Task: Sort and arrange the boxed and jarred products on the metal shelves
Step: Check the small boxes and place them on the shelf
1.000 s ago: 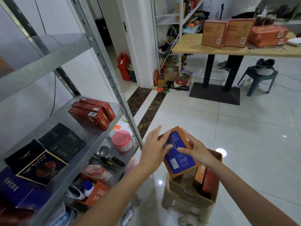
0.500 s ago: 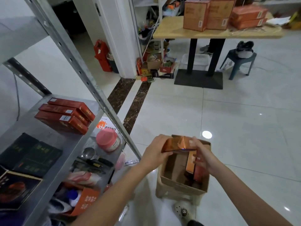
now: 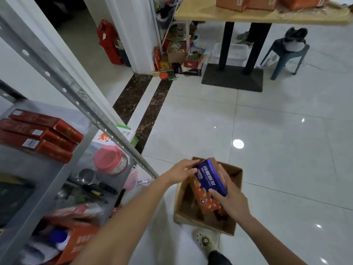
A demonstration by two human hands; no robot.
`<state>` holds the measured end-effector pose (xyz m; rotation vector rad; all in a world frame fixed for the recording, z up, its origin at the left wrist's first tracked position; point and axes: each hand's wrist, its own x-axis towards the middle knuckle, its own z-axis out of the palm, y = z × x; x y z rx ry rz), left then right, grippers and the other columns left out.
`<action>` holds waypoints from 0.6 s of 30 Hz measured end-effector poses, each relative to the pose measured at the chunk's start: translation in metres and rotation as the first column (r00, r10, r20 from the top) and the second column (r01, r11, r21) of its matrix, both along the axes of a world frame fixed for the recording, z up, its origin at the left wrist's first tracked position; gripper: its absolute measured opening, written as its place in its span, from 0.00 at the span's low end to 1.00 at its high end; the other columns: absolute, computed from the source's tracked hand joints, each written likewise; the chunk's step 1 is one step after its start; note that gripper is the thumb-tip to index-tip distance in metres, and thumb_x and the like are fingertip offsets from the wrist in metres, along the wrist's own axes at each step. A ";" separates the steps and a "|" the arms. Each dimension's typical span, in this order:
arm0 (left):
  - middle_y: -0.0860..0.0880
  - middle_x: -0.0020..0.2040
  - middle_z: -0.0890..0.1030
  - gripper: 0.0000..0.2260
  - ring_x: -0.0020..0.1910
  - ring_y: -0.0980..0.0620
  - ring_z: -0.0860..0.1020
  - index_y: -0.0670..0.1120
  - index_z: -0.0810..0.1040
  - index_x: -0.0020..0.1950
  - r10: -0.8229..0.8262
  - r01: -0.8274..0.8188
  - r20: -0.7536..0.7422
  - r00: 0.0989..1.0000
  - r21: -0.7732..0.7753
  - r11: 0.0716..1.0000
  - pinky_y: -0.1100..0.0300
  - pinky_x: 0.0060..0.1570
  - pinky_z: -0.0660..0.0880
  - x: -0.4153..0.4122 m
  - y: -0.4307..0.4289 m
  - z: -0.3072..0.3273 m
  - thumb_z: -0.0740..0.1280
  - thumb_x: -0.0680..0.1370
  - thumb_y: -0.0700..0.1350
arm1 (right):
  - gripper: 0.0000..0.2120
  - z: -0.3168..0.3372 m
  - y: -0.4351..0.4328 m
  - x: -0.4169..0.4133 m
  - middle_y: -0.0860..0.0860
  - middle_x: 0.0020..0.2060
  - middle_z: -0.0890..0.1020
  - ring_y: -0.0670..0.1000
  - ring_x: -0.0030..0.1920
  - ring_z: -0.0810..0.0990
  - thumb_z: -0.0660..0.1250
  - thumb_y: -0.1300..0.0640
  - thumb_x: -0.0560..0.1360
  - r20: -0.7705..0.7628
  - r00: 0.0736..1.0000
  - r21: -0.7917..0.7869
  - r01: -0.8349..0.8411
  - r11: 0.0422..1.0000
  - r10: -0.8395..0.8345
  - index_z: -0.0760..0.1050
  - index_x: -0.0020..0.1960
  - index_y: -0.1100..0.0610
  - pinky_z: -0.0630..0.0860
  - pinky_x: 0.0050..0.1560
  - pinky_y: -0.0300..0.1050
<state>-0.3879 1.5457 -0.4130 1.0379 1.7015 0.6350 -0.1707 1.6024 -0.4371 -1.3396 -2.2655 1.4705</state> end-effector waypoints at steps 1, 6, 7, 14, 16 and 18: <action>0.48 0.71 0.69 0.20 0.68 0.53 0.69 0.48 0.66 0.75 0.013 -0.013 -0.204 0.979 0.002 1.000 0.69 0.63 0.65 0.002 0.003 -0.014 0.61 0.83 0.48 | 0.37 -0.012 -0.005 -0.001 0.27 0.59 0.70 0.37 0.54 0.77 0.65 0.35 0.74 0.036 0.998 0.027 0.056 0.998 -0.056 0.42 0.71 0.24 0.77 0.48 0.38; 0.47 0.81 0.43 0.27 0.79 0.47 0.42 0.50 0.41 0.80 -0.074 -0.085 -0.689 0.721 -0.193 0.977 0.51 0.76 0.45 0.012 0.000 -0.076 0.49 0.84 0.55 | 0.32 -0.060 -0.025 -0.021 0.49 0.67 0.73 0.51 0.60 0.77 0.62 0.43 0.79 0.138 0.969 0.012 0.204 0.979 -0.203 0.48 0.77 0.37 0.77 0.56 0.51; 0.47 0.80 0.41 0.27 0.79 0.47 0.40 0.50 0.39 0.80 -0.075 -0.088 -0.716 0.695 -0.188 0.978 0.51 0.76 0.44 0.013 -0.001 -0.087 0.47 0.84 0.55 | 0.33 -0.066 -0.026 -0.028 0.50 0.68 0.71 0.52 0.61 0.76 0.62 0.45 0.79 0.140 0.963 0.010 0.232 0.973 -0.231 0.48 0.77 0.38 0.76 0.56 0.52; 0.48 0.79 0.40 0.26 0.78 0.47 0.40 0.49 0.36 0.77 -0.072 -0.049 -0.817 0.572 -0.122 0.991 0.51 0.75 0.37 0.019 0.005 -0.131 0.43 0.83 0.54 | 0.34 -0.120 -0.027 -0.064 0.62 0.66 0.67 0.61 0.59 0.75 0.62 0.53 0.80 0.399 0.854 0.183 0.284 0.941 -0.335 0.49 0.79 0.53 0.76 0.56 0.55; 0.45 0.79 0.53 0.26 0.78 0.45 0.52 0.45 0.51 0.79 -0.060 -0.040 -0.838 0.543 -0.097 0.994 0.48 0.77 0.45 0.025 0.006 -0.137 0.46 0.83 0.53 | 0.35 -0.136 -0.028 -0.072 0.66 0.65 0.70 0.64 0.61 0.74 0.67 0.55 0.77 0.468 0.819 0.233 0.247 0.940 -0.332 0.54 0.79 0.57 0.73 0.59 0.58; 0.44 0.78 0.58 0.27 0.77 0.44 0.57 0.42 0.58 0.78 -0.042 -0.032 -0.842 0.538 -0.070 0.997 0.50 0.75 0.48 0.029 0.004 -0.147 0.49 0.82 0.53 | 0.37 -0.154 -0.029 -0.083 0.69 0.59 0.73 0.68 0.58 0.75 0.74 0.58 0.72 0.483 0.804 0.255 0.250 0.934 -0.347 0.61 0.76 0.60 0.73 0.56 0.62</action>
